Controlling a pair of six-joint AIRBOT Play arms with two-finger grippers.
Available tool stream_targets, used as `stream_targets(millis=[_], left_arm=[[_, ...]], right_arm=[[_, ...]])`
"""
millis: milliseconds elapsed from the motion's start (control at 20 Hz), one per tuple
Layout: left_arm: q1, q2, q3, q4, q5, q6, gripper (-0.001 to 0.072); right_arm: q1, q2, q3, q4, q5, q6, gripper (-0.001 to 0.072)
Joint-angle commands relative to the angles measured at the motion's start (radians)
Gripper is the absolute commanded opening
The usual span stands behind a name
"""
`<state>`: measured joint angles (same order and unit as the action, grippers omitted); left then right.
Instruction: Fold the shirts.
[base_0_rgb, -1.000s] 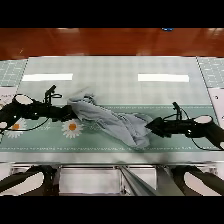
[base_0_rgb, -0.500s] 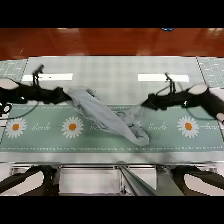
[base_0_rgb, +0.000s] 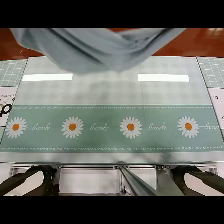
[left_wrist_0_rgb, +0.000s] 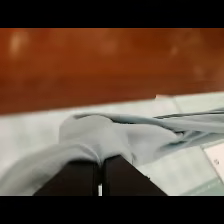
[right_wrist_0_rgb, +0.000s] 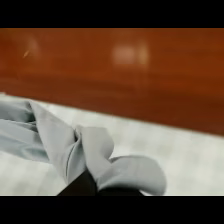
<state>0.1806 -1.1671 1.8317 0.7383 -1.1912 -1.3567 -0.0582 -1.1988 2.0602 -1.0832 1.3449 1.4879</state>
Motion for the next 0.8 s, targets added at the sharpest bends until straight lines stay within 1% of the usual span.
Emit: stream_targets(millis=[0,100,250,350,450,650,750], left_arm=[[0.023,0.095,0.153,0.013,-0.012,-0.029,0.0016],[0.031,0.183,0.153,0.112,-0.044,-0.029,0.0016],[0.031,0.296,0.135,0.270,-0.149,-0.031,0.0016],[0.031,0.376,0.060,0.367,-0.181,-0.090,0.0016],[0.031,0.464,-0.088,0.380,-0.181,-0.097,0.0016],[0.031,0.602,-0.505,0.365,-0.161,-0.097,0.0016],[0.031,0.629,-0.727,0.303,-0.109,-0.096,0.0016]], right_arm=[[-0.003,0.138,0.106,-0.106,0.046,0.022,0.0021],[-0.003,0.248,0.055,-0.179,0.048,0.023,0.0021],[-0.003,0.405,-0.070,-0.262,0.056,0.032,0.0021],[-0.003,0.479,-0.145,-0.318,0.105,0.063,0.0021],[-0.003,0.533,-0.238,-0.349,0.116,0.084,0.0021],[-0.003,0.553,-0.445,-0.383,0.145,0.088,0.0021],[-0.003,0.541,-0.573,-0.383,0.134,0.099,0.0021]])
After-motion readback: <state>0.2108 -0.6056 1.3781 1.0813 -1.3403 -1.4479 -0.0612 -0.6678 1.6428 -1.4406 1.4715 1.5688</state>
